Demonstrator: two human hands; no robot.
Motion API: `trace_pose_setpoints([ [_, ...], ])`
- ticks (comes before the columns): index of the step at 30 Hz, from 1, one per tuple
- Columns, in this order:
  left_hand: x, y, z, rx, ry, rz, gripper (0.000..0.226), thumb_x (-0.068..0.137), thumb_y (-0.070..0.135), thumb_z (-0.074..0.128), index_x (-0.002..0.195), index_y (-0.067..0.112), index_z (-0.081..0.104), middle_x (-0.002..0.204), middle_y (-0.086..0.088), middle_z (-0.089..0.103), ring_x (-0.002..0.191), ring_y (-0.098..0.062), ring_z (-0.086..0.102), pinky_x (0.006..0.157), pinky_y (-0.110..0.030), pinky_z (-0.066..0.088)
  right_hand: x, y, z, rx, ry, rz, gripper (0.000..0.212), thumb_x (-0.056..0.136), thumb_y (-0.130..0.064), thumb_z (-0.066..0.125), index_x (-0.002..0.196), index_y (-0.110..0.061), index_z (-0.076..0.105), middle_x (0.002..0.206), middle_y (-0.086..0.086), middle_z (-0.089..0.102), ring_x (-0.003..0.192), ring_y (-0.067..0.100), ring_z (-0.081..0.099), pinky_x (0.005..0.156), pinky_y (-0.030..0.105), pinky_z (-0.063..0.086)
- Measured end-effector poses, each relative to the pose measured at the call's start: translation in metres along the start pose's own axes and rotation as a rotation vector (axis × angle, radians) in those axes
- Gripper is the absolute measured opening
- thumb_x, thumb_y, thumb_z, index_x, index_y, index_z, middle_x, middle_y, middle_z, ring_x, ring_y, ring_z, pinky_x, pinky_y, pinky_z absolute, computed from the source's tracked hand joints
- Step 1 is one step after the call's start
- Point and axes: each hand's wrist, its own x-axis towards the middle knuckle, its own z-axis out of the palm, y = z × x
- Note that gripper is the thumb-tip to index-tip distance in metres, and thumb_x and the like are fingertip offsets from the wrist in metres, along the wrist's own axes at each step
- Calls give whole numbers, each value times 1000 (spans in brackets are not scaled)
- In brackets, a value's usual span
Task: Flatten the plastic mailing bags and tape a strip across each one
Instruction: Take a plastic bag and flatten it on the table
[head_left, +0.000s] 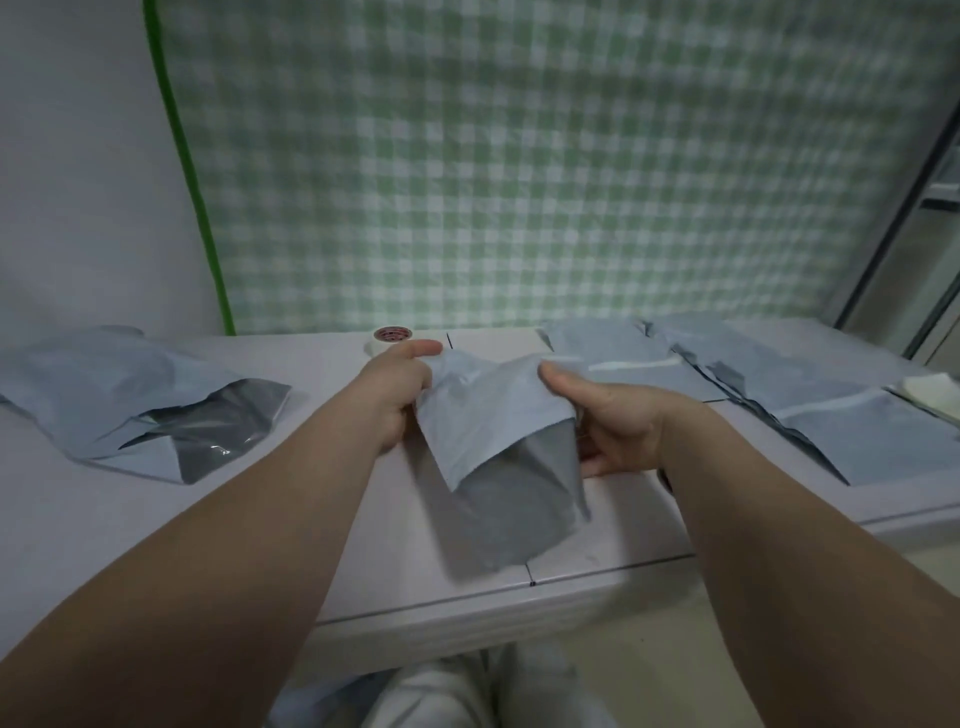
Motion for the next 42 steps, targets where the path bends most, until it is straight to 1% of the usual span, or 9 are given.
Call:
trace_pose_setpoints([
  [4,4,-1,-4,187,9,56,48,86,-9,34,112,20,61,115,-8,61,88,-20,59,67,-26,51,10,-6,-3,158,73,5,82,60,-83,47,111,-23,67,108,4,72,99,22,67,85,38,52],
  [9,11,-6,-17,341,9,106,49,86,-8,35,107,24,66,124,-10,58,105,-26,60,84,-34,54,27,-11,-6,178,49,107,104,64,-94,29,118,-12,64,112,10,70,108,28,64,87,42,50],
  [14,13,-7,-24,331,-51,96,41,86,-6,51,107,26,66,131,-11,53,106,-27,61,90,-39,54,42,-20,11,-11,237,36,23,96,-28,52,80,-11,57,80,6,59,69,17,55,61,24,46],
  [19,18,-10,-23,329,-41,134,46,88,-7,52,124,20,61,128,-9,56,111,-26,58,97,-37,49,62,-24,17,-260,352,-19,30,99,-10,46,127,-4,53,129,14,54,102,20,51,70,17,46],
  [22,20,-9,-22,324,-37,149,49,88,-10,46,129,14,58,128,-9,57,112,-26,58,98,-35,48,73,-27,11,-183,331,-165,23,86,-1,63,104,-13,56,98,5,59,89,19,57,65,19,46],
  [28,23,-7,-22,393,-49,151,54,86,-10,49,136,10,50,134,-11,54,117,-26,55,102,-39,46,77,-19,5,79,292,-188,29,86,-20,68,110,-6,61,94,8,67,79,21,65,75,32,53],
  [32,16,-3,-24,365,-52,81,58,83,-14,53,137,7,47,127,-12,56,111,-29,58,96,-40,49,87,-21,4,-64,424,-210,11,87,-9,65,80,-7,56,71,7,53,60,17,52,58,24,45],
  [38,6,5,-33,532,-90,7,61,81,-7,64,134,15,47,105,-1,52,87,-17,56,59,-22,47,84,-16,-2,-116,379,-136,38,77,1,71,106,-15,52,86,10,58,70,22,57,60,30,47],
  [42,9,2,-32,603,-19,71,44,80,4,67,121,17,55,107,-5,56,83,-17,57,59,-24,45,96,-9,-2,-126,508,-231,26,77,-6,65,100,-17,62,83,10,61,63,21,54,63,32,46],
])
